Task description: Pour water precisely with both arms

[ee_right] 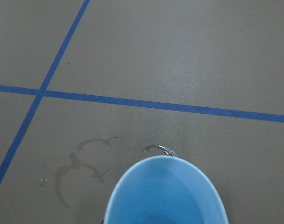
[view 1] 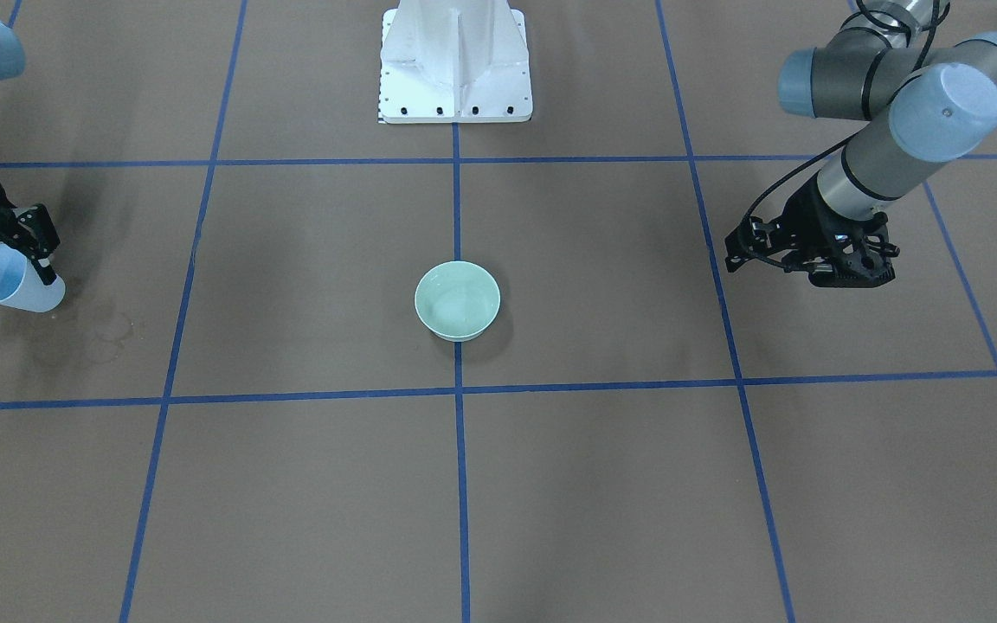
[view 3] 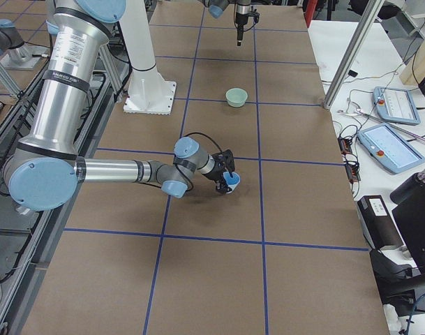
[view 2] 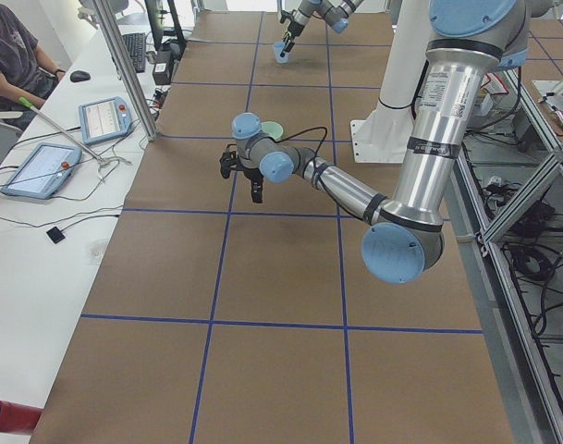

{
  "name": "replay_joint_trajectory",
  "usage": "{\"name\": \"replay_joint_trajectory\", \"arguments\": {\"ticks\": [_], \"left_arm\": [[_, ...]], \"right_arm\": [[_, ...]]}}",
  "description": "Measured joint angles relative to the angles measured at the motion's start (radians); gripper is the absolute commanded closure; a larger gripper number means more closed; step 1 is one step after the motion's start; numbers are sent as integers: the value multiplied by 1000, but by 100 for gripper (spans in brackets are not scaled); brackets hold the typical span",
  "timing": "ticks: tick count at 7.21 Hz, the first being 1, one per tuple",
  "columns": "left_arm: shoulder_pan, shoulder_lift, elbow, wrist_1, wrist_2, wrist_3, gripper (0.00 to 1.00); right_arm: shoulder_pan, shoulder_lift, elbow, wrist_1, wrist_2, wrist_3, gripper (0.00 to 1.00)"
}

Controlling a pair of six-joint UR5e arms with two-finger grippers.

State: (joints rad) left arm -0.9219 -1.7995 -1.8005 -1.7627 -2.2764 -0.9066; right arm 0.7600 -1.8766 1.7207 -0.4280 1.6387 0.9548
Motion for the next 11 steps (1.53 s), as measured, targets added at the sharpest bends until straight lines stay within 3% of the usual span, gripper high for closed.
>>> {"name": "replay_joint_trajectory", "arguments": {"ticks": [1, 2, 3, 5, 7, 11], "left_arm": [[0, 0, -3, 1, 0, 0, 12], [0, 1, -5, 1, 0, -1, 12], [0, 2, -6, 2, 0, -1, 12], [0, 5, -12, 2, 0, -1, 12], [0, 7, -20, 3, 0, -2, 12], [16, -35, -17, 5, 2, -83, 12]], "right_arm": [[-10, -4, -1, 0, -12, 0, 99], [-23, -5, -2, 0, -24, 3, 84], [-33, -5, -3, 0, -31, 6, 82], [-39, -7, -5, 0, -34, 10, 56], [-41, -9, -8, 0, -34, 11, 1], [-42, -19, -7, 0, -32, 12, 1]]}}
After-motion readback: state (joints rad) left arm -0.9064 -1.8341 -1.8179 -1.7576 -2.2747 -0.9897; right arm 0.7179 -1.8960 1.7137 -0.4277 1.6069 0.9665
